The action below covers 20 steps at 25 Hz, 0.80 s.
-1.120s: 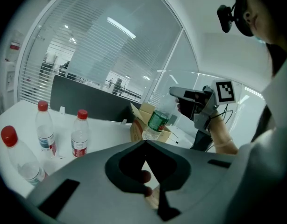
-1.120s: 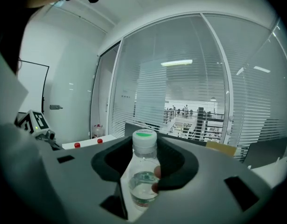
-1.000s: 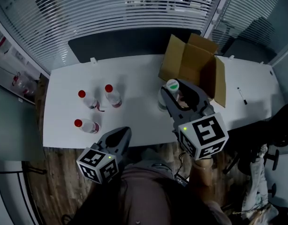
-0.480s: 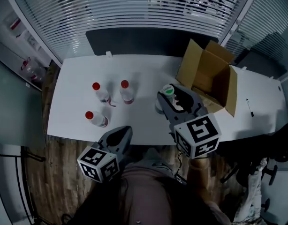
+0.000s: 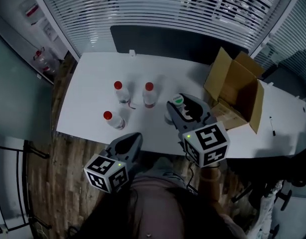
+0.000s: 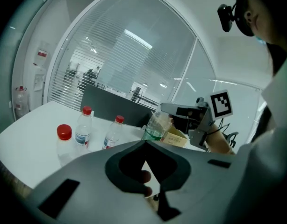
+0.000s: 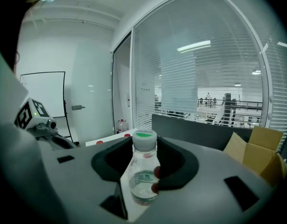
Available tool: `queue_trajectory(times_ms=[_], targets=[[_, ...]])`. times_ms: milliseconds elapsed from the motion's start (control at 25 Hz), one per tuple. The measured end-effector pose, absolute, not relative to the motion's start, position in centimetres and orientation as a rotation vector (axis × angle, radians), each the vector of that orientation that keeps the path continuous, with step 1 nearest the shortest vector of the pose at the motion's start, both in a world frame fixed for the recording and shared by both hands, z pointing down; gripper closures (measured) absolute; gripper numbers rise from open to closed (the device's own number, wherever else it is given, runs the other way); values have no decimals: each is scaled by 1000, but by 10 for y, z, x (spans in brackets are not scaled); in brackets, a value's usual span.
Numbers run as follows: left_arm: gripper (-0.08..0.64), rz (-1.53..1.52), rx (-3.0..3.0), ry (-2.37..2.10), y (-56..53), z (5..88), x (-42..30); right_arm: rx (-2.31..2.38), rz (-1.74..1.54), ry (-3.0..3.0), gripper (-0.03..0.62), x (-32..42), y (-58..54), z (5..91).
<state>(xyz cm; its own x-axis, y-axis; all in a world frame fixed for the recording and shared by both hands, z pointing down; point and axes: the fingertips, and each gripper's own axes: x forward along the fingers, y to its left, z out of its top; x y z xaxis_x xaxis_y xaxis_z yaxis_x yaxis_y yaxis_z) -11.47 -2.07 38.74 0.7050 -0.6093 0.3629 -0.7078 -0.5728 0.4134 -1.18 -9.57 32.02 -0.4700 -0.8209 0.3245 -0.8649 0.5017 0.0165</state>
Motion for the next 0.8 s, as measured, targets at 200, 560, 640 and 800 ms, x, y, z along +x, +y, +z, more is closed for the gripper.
queue_trajectory(times_ms=[200,560,640,800], targets=[[552,235,2339,-1068,-18,388,-129,1350,244,-2483,417,-32,-99,333],[552,220,2265,-1172,-12,389,-154,1256,263,-2485,417,-61,-112,366],[552,218,2250,-1195,-11,389,-158,1236,272,-2477,417,-66,-115,375],[552,208,2226,-1256,-11,392,-170,1194,283,-2481,417,-76,-120,387]])
